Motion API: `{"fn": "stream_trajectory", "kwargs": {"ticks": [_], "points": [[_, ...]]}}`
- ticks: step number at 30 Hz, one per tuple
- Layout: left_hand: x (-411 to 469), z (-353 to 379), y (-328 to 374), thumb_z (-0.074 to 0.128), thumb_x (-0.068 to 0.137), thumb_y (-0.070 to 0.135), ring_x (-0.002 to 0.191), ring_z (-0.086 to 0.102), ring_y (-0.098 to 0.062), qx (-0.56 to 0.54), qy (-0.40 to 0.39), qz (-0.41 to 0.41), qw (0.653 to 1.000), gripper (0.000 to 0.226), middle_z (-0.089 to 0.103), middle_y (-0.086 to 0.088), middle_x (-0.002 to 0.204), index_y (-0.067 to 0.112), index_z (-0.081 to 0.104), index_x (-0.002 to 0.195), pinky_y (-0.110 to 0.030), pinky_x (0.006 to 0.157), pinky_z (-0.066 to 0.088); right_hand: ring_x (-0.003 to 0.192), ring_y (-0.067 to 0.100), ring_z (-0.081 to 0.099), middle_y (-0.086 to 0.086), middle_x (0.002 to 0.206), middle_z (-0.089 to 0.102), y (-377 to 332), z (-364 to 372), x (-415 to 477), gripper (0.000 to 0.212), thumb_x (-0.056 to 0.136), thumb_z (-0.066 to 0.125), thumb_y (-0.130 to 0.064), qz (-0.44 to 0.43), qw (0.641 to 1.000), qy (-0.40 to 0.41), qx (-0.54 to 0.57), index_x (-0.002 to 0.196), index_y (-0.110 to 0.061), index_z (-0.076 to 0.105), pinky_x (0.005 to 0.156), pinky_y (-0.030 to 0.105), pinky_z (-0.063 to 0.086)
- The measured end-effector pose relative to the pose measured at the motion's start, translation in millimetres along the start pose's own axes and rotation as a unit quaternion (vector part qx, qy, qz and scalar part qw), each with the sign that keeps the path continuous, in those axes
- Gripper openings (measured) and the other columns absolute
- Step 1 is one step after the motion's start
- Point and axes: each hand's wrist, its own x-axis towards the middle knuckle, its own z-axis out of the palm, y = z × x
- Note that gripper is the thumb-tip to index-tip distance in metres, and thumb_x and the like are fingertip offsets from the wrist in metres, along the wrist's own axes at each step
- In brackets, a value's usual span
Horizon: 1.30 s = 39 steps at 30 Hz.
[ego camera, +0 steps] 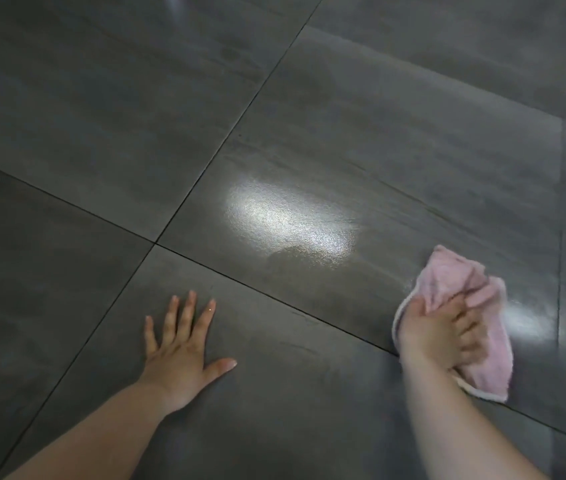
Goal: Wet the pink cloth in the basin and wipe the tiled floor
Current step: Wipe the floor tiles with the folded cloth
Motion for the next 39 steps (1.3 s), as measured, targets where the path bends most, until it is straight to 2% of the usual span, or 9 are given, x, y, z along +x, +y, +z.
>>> {"fn": "stream_trajectory", "kwargs": {"ticks": [7, 10, 15, 18, 21, 25, 27, 35, 39], "points": [[0.0, -0.7, 0.6, 0.043, 0.083, 0.058, 0.139, -0.029, -0.022, -0.003, 0.021, 0.001, 1.000, 0.091, -0.030, -0.002, 0.152, 0.027, -0.019, 0.141, -0.051, 0.114, -0.014, 0.123, 0.022, 0.034, 0.010, 0.125, 0.062, 23.1, 34.6, -72.2, 0.056, 0.074, 0.040, -0.047, -0.598, 0.782, -0.079, -0.155, 0.124, -0.023, 0.043, 0.110, 0.035, 0.003], [-8.1, -4.7, -10.5, 0.051, 0.084, 0.047, 0.143, -0.018, -0.018, -0.027, 0.060, 0.041, 0.997, 0.086, -0.019, 0.001, 0.155, 0.028, -0.008, 0.144, -0.042, 0.117, -0.007, 0.130, 0.026, 0.034, 0.016, 0.135, 0.053, 64.8, 3.0, -32.7, 0.066, 0.075, 0.032, -0.050, -0.520, 0.838, -0.054, -0.157, 0.132, -0.019, 0.041, 0.109, 0.032, 0.005], [-46.2, 11.2, -62.4, 0.062, 0.079, 0.043, 0.145, 0.002, -0.021, -0.054, 0.121, -0.014, 0.991, 0.091, -0.006, -0.003, 0.157, 0.021, 0.002, 0.145, -0.036, 0.119, 0.008, 0.143, 0.036, 0.003, 0.019, 0.156, 0.006, 54.5, -18.0, -29.6, 0.077, 0.082, 0.025, -0.049, -0.073, 0.996, -0.043, -0.025, 0.147, -0.009, 0.009, 0.116, 0.048, -0.001], [-70.4, 18.8, -98.3, 0.066, 0.074, 0.046, 0.145, 0.004, -0.024, -0.064, 0.111, -0.072, 0.989, 0.098, -0.003, -0.004, 0.157, 0.020, 0.004, 0.145, -0.036, 0.118, 0.013, 0.143, 0.036, -0.002, 0.016, 0.157, 0.001, 9.6, 11.2, -84.6, 0.066, 0.094, 0.036, -0.034, -0.129, 0.987, -0.081, -0.051, 0.148, -0.012, 0.003, 0.116, 0.051, -0.004], [-74.2, 22.2, -114.1, 0.070, 0.071, 0.044, 0.145, 0.001, -0.022, -0.073, 0.085, -0.063, 0.992, 0.103, -0.006, -0.003, 0.157, 0.020, 0.002, 0.145, -0.033, 0.119, 0.012, 0.144, 0.032, -0.006, 0.007, 0.158, -0.002, -26.0, 47.6, -168.0, 0.064, 0.093, 0.035, -0.036, -0.356, 0.911, -0.174, -0.115, 0.148, -0.021, 0.005, 0.114, 0.049, -0.009], [-70.0, 22.3, -115.7, 0.072, 0.070, 0.039, 0.145, -0.001, -0.022, -0.078, 0.081, -0.054, 0.992, 0.104, -0.007, -0.004, 0.157, 0.019, 0.003, 0.145, -0.033, 0.120, 0.011, 0.114, 0.020, 0.061, -0.003, 0.122, 0.065, -33.5, 65.5, -238.3, 0.053, 0.069, 0.033, -0.044, -0.643, 0.720, -0.189, -0.180, 0.108, -0.035, 0.066, 0.105, 0.043, 0.036], [-69.8, 22.1, -116.8, 0.071, 0.071, 0.039, 0.145, -0.003, -0.020, -0.068, 0.082, -0.053, 0.993, 0.104, -0.009, -0.002, 0.157, 0.020, 0.000, 0.145, -0.031, 0.120, 0.009, 0.107, 0.018, 0.065, -0.006, 0.116, 0.069, -30.6, 64.4, -214.7, 0.055, 0.065, 0.033, -0.050, -0.682, 0.674, -0.208, -0.193, 0.108, -0.035, 0.065, 0.104, 0.040, 0.024], [-69.5, 22.8, -117.8, 0.070, 0.070, 0.043, 0.145, -0.004, -0.019, -0.059, 0.087, -0.056, 0.993, 0.105, -0.010, 0.001, 0.157, 0.023, -0.001, 0.145, -0.033, 0.119, 0.012, 0.140, 0.037, 0.018, 0.016, 0.154, 0.021, 12.3, 2.1, -37.6, 0.080, 0.073, 0.019, -0.052, -0.267, 0.955, -0.081, -0.104, 0.146, -0.020, 0.016, 0.114, 0.052, 0.012], [-69.2, 23.4, -112.8, 0.070, 0.070, 0.047, 0.145, -0.001, -0.020, -0.083, 0.105, -0.058, 0.989, 0.102, -0.005, -0.001, 0.157, 0.023, 0.005, 0.145, -0.035, 0.120, 0.013, 0.137, 0.039, 0.021, 0.020, 0.151, 0.026, 26.9, 8.5, -81.8, 0.076, 0.077, 0.026, -0.047, -0.219, 0.971, -0.055, -0.079, 0.145, -0.015, 0.020, 0.110, 0.049, 0.007]]}}
